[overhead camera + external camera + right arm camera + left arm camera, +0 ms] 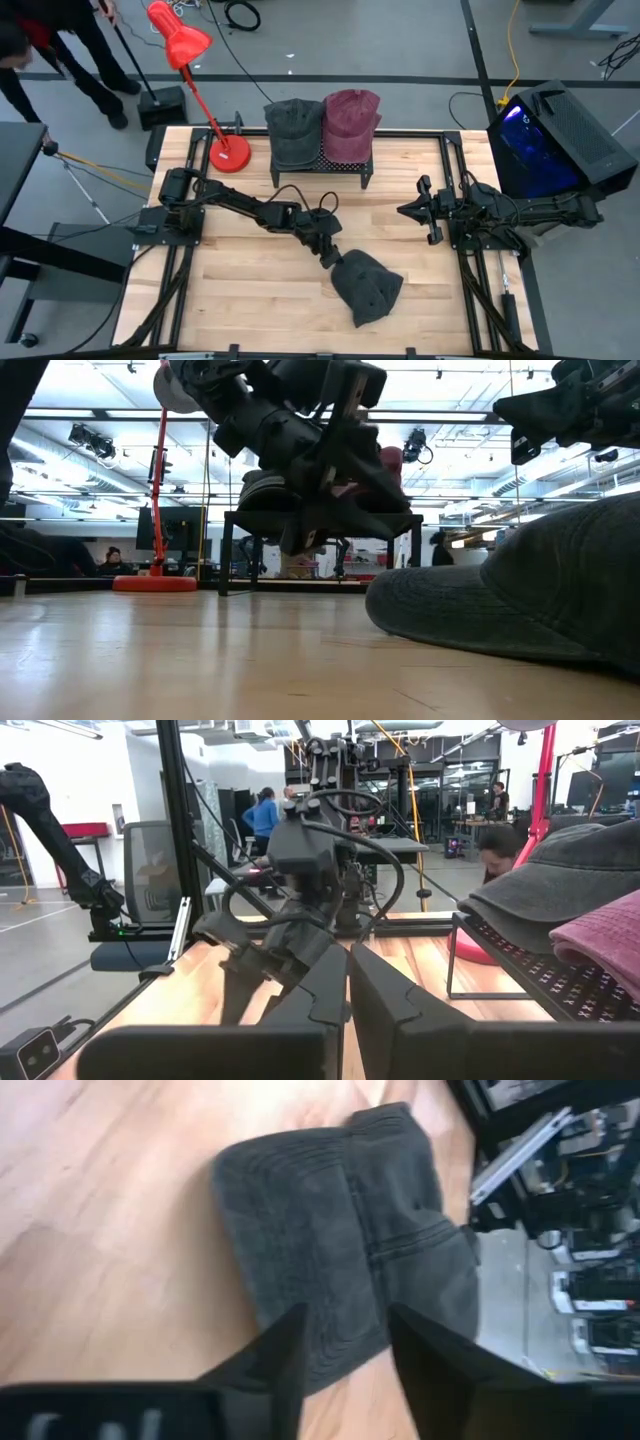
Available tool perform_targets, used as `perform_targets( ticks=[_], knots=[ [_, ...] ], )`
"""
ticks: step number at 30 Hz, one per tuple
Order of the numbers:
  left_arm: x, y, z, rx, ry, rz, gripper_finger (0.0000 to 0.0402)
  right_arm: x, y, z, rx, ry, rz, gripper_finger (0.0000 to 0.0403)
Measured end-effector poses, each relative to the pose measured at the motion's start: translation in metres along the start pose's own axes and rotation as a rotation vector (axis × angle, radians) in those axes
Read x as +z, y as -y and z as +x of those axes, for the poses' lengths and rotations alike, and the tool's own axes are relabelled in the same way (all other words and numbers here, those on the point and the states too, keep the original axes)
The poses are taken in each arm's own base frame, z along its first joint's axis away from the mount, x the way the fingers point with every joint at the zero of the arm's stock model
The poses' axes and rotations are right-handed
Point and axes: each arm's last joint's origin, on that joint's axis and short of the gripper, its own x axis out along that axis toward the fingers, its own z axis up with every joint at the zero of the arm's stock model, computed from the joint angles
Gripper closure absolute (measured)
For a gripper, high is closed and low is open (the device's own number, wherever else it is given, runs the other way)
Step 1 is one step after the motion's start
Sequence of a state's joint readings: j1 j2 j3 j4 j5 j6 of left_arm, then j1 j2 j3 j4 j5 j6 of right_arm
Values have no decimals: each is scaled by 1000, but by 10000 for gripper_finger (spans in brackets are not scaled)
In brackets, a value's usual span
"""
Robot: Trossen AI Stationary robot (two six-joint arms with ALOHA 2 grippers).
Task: Pick & Place hat
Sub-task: Stack the black cap on top of the black cap on the shelf
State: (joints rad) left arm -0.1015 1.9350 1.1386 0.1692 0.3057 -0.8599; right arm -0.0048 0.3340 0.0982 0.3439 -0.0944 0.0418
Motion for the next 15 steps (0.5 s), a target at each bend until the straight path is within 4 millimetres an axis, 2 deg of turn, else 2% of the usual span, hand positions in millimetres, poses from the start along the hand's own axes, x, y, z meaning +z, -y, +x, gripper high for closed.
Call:
perform_targets(
  ticks=[8,11,15],
  knots=[
    [3,-7,-2,16,-26,-69,124,0,0,0,0,-1,0,380],
    [4,-8,-2,25,-14,-75,99,0,0,0,0,0,0,380],
    [3,-11,0,42,-14,-69,94,0,0,0,0,-1,0,380]
  ],
)
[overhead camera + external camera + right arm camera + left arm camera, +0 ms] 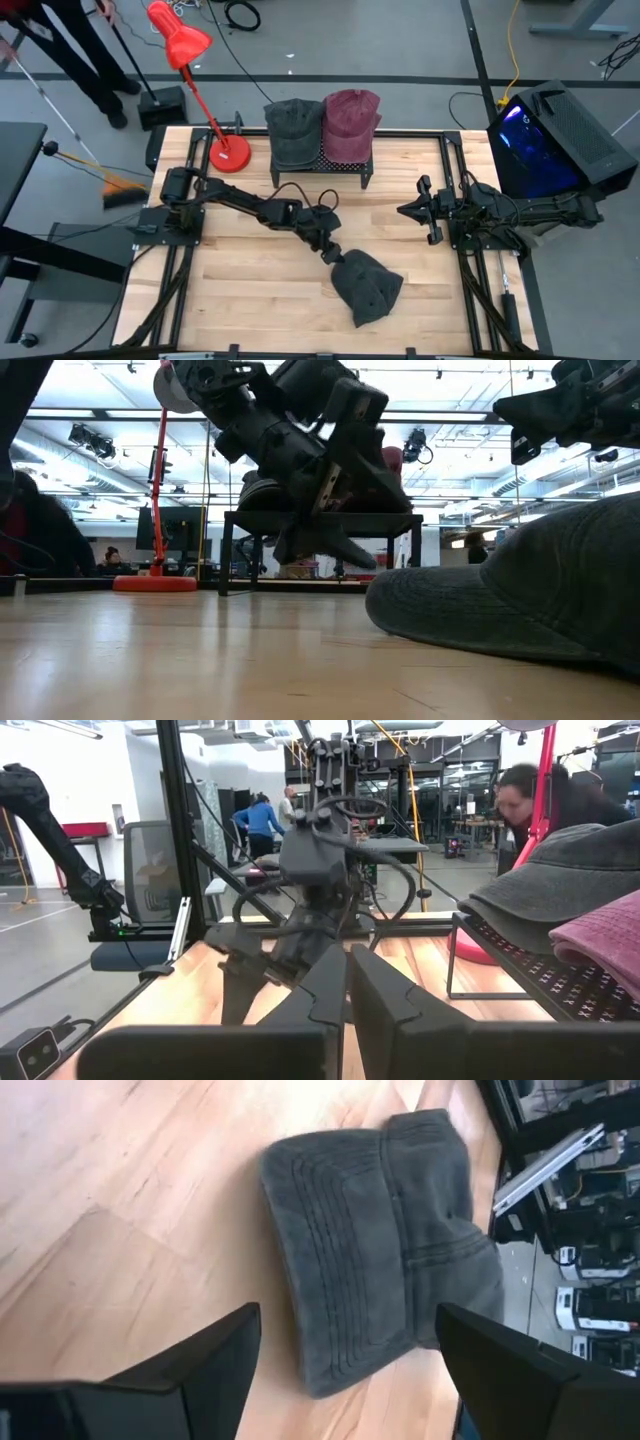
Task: Pick & Place hat
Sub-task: Stack the black cap on top of the black cap on the shelf
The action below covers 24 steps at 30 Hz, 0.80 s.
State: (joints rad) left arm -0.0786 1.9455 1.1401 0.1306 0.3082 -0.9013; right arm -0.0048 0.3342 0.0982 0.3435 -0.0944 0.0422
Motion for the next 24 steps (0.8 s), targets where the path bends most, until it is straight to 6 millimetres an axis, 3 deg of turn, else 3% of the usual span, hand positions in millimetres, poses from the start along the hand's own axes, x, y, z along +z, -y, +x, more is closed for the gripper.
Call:
perform_targets(
  ticks=[7,24],
  knots=[
    [-4,-17,15,10,-63,-28,101,0,0,0,0,0,0,380],
    [-8,-14,23,-30,-43,-30,101,0,0,0,0,0,0,380]
  ],
)
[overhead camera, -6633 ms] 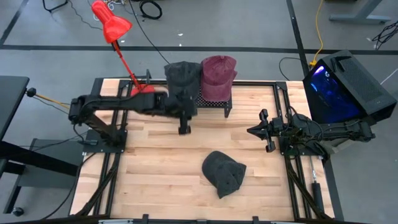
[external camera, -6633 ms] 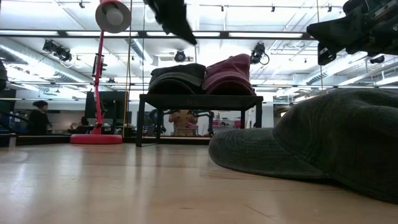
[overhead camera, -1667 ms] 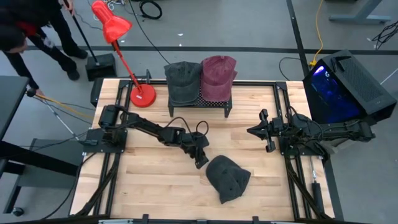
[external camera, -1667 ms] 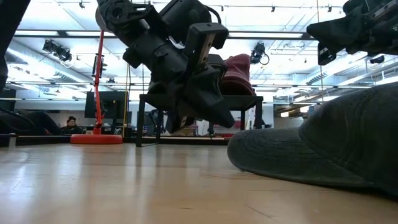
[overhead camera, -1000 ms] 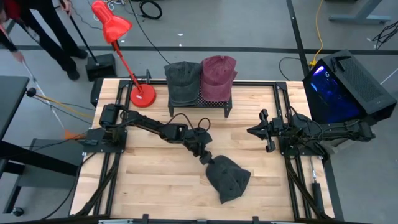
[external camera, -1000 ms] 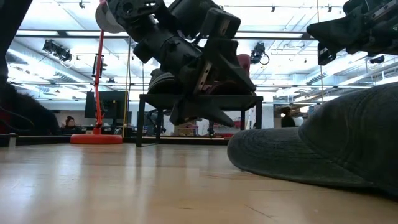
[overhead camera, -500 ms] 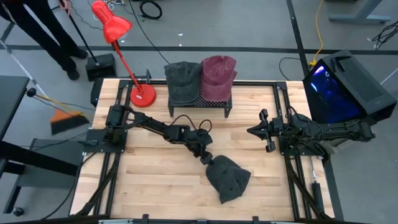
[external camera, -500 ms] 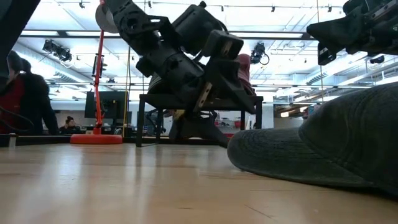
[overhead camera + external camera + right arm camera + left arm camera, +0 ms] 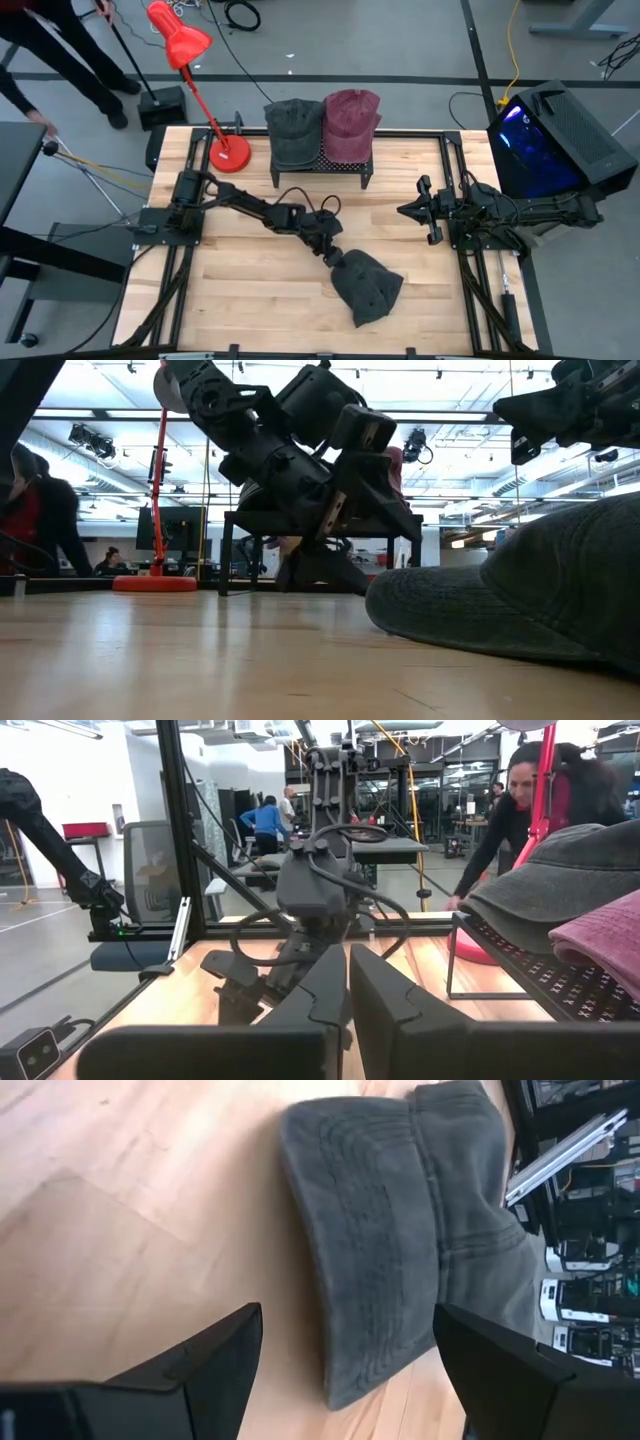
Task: Pick & Place hat
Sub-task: Stack the black cap on top of the black cap on the shelf
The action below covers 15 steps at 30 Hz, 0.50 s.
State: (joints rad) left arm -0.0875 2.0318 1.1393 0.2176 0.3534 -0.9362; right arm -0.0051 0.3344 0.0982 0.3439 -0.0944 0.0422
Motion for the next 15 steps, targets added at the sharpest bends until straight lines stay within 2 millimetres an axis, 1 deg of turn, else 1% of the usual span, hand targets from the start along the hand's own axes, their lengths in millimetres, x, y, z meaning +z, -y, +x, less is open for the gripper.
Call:
perform_targets(
  ticks=[5,10,15],
  knots=[
    [-2,4,1,1,9,8,101,0,0,0,0,0,0,380],
    [3,8,9,-1,8,16,101,0,0,0,0,0,0,380],
    [10,17,17,-38,10,30,101,0,0,0,1,-1,0,380]
  ],
)
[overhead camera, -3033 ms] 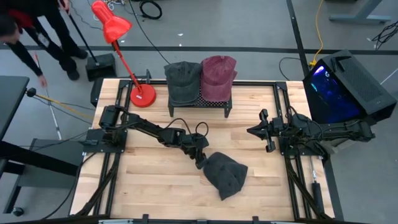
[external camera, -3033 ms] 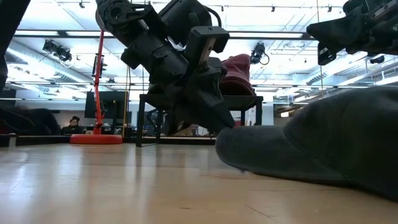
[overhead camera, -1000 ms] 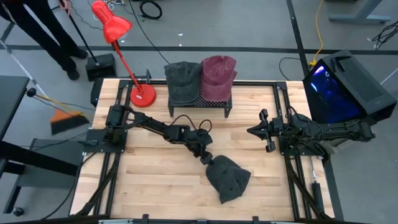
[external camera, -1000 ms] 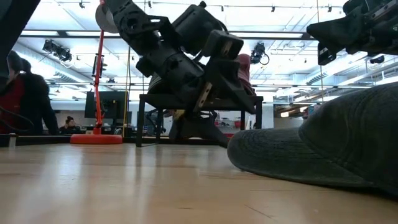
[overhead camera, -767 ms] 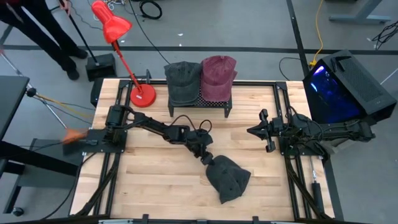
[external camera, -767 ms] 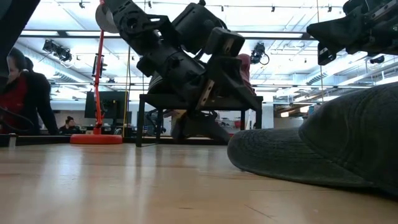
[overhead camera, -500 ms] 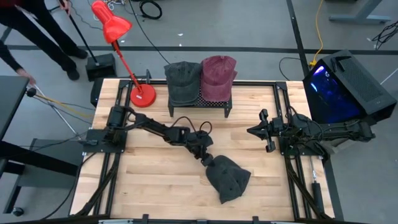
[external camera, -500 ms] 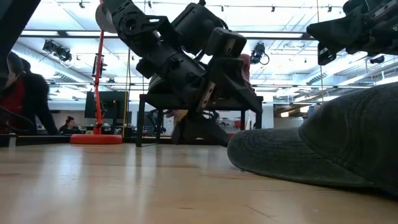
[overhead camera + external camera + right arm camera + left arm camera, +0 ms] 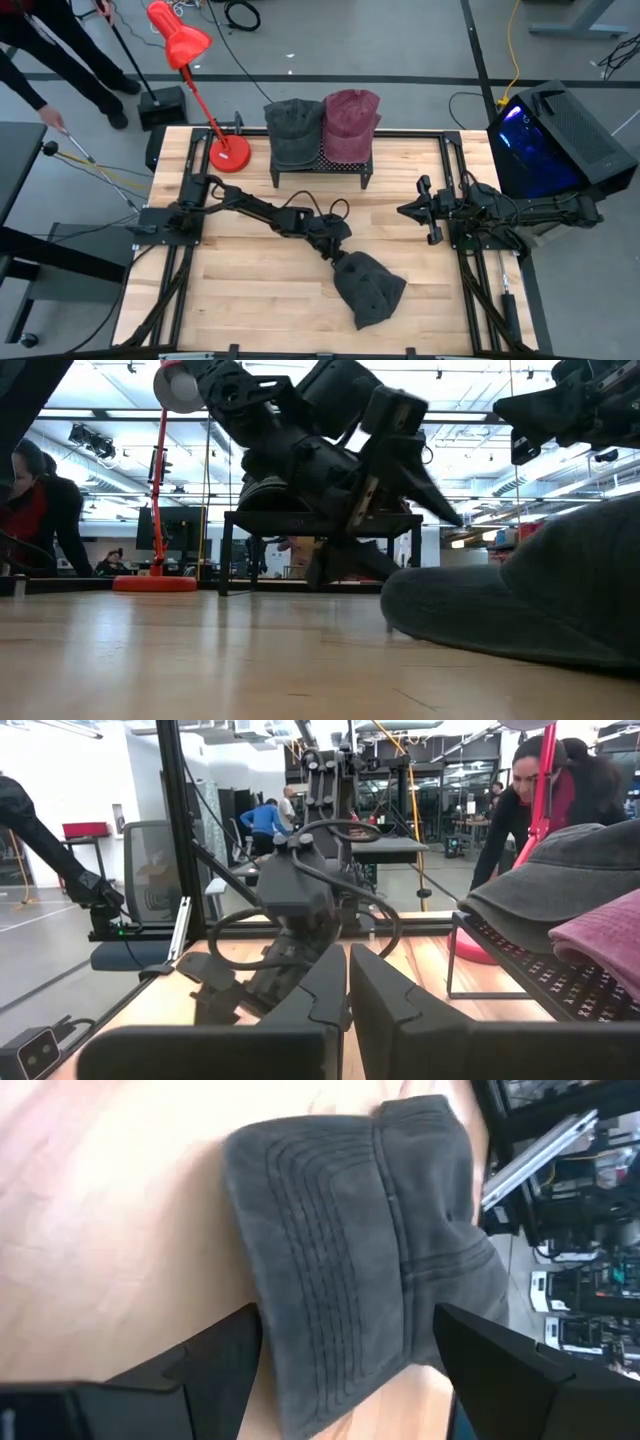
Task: Pick & Place hat
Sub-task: Stack the black cap on top of the black cap on the shelf
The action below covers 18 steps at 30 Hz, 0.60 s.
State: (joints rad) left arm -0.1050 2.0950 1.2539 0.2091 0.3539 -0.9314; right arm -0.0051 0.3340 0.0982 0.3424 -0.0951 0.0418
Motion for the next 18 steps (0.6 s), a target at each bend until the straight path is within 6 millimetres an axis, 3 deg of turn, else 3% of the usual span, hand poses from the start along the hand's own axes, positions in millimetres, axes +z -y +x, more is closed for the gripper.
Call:
perform_targets(
  ticks=[6,18],
  knots=[
    [2,1,3,-6,5,2,128,0,0,0,0,3,0,380],
    [1,2,3,-3,-1,40,306,0,0,0,0,1,0,380]
  ],
)
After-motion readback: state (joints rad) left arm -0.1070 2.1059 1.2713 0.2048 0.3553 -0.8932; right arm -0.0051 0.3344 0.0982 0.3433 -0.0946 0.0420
